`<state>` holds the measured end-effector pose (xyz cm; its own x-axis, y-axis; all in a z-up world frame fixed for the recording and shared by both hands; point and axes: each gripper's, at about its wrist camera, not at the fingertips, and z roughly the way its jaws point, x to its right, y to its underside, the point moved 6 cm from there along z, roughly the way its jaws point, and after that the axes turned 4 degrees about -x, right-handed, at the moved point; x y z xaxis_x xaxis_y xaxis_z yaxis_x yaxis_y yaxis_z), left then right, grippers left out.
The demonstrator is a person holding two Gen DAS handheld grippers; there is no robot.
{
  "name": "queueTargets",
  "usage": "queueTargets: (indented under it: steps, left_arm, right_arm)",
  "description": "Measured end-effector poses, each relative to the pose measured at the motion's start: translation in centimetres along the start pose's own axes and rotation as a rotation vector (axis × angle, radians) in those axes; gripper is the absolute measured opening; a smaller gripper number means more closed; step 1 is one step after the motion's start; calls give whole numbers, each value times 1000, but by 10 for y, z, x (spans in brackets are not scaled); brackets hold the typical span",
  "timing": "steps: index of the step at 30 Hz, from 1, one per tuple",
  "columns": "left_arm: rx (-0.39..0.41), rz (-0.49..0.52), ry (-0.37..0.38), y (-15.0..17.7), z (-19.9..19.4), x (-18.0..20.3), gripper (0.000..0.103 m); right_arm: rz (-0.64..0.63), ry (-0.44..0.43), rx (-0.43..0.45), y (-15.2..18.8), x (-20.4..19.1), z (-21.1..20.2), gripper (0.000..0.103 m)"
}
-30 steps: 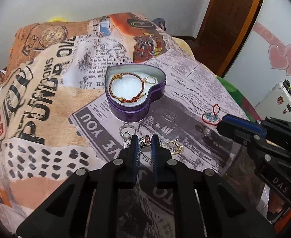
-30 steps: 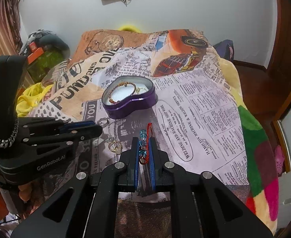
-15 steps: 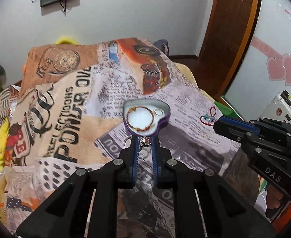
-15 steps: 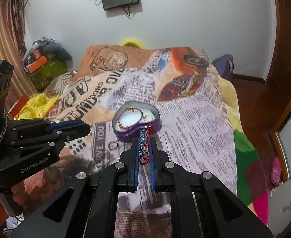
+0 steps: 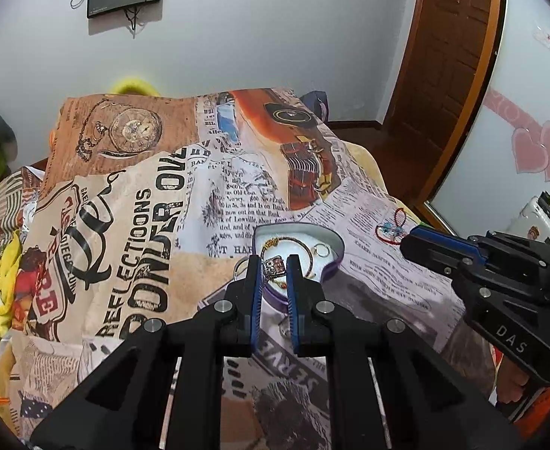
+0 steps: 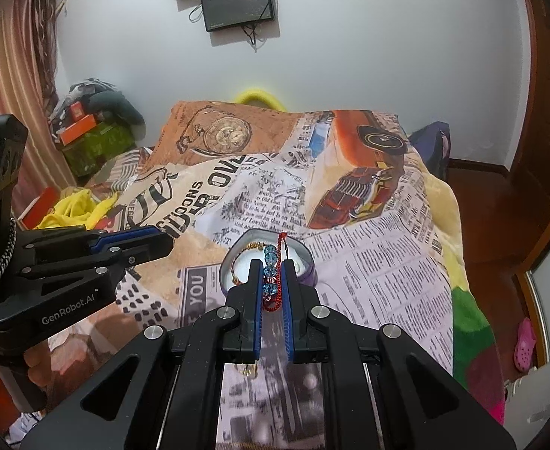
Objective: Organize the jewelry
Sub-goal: 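Lower both held items into the purple tin and open both grippers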
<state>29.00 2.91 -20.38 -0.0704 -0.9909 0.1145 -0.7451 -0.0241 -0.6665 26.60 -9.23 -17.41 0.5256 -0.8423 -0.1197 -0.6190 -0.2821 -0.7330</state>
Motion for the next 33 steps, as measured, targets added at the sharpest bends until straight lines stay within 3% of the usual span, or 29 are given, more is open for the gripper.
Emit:
queueTargets:
  steps: [17, 33]
  left_arm:
    - [-66, 1, 48, -11, 55, 1, 11]
    - [-164, -2, 118, -2, 88, 4, 11]
  right_arm:
    - [17, -51, -37, -19, 12, 47, 8]
    - [-29, -95, -171, -19, 10, 87, 8]
